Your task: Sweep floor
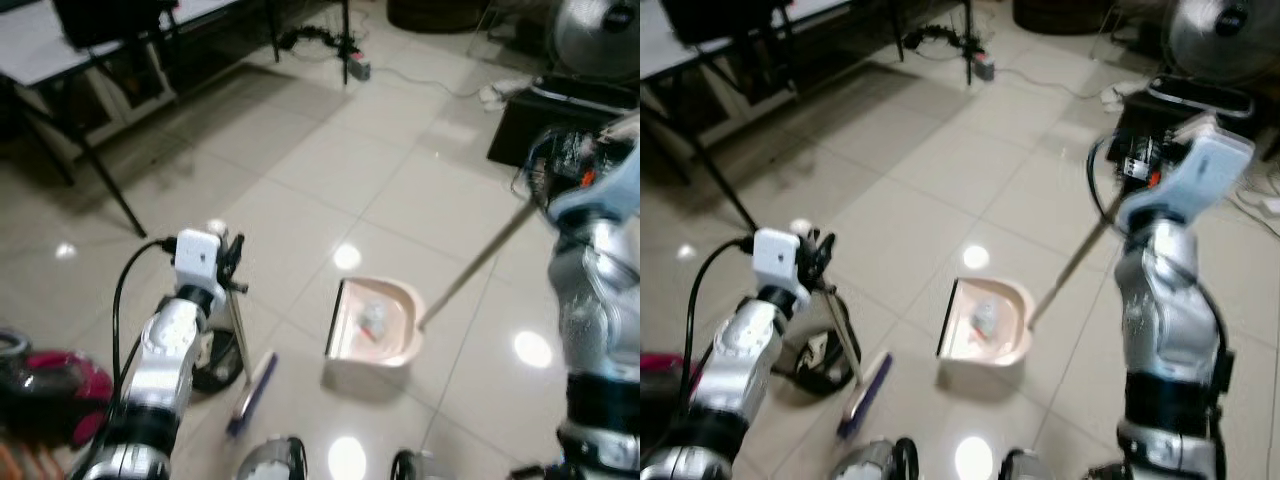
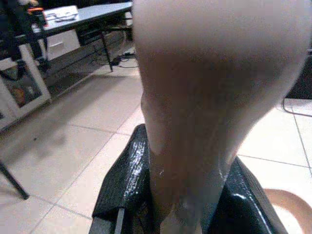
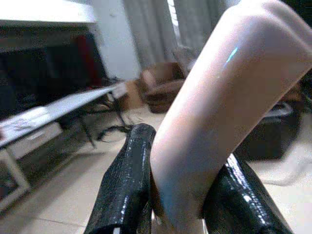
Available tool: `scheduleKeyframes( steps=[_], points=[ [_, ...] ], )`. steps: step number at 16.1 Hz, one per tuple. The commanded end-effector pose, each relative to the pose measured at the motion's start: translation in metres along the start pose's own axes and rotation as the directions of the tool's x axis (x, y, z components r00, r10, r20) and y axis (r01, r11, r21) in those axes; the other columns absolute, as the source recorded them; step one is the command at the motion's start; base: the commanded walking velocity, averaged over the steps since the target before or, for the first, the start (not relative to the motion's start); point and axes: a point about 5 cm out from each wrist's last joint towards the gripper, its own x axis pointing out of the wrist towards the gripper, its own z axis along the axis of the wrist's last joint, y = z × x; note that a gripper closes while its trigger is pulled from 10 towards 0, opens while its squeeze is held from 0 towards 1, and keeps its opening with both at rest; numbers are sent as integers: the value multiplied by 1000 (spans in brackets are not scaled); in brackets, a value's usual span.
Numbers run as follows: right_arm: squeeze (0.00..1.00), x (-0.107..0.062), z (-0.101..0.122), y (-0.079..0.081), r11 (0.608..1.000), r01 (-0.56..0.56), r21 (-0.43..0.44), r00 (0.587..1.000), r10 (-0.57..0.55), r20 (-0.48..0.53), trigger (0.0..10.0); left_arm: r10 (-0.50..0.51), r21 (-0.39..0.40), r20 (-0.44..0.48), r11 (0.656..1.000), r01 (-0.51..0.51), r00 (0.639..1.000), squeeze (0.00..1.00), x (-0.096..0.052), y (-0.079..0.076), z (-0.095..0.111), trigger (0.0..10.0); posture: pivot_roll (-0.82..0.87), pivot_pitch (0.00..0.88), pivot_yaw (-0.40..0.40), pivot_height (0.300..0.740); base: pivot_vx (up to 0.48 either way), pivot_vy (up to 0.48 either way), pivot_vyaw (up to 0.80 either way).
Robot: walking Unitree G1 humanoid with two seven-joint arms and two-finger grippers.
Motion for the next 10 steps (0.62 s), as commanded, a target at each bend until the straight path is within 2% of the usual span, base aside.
scheduleKeyframes(
  steps=[1, 3, 7, 10],
  points=[
    [0, 5, 25, 12, 997, -52, 49, 995, 48, 82, 10000, -2, 16, 3, 1000, 2, 1000, 0, -3, -1, 3, 10000, -63, 0, 77, 740, 0, 0, 800],
    [0, 10, 34, 15, 996, -73, 57, 994, 68, 85, 10000, 1, -4, -6, 1000, -1, 1000, 0, -8, -4, 3, 10000, -58, 0, 65, 740, 0, 0, 800],
    [0, 17, 43, 14, 990, -61, 128, 997, 53, 63, 10000, 3, 46, -21, 999, -2, 1000, 0, -17, -3, 7, 10000, -38, 0, 55, 740, 0, 0, 800],
    [0, 20, 41, 7, 979, -20, 203, 999, 12, 41, 10000, 12, 68, -32, 998, -10, 999, 0, -24, 1, 9, 10000, -24, 0, 51, 740, 0, 0, 800]
  ],
)
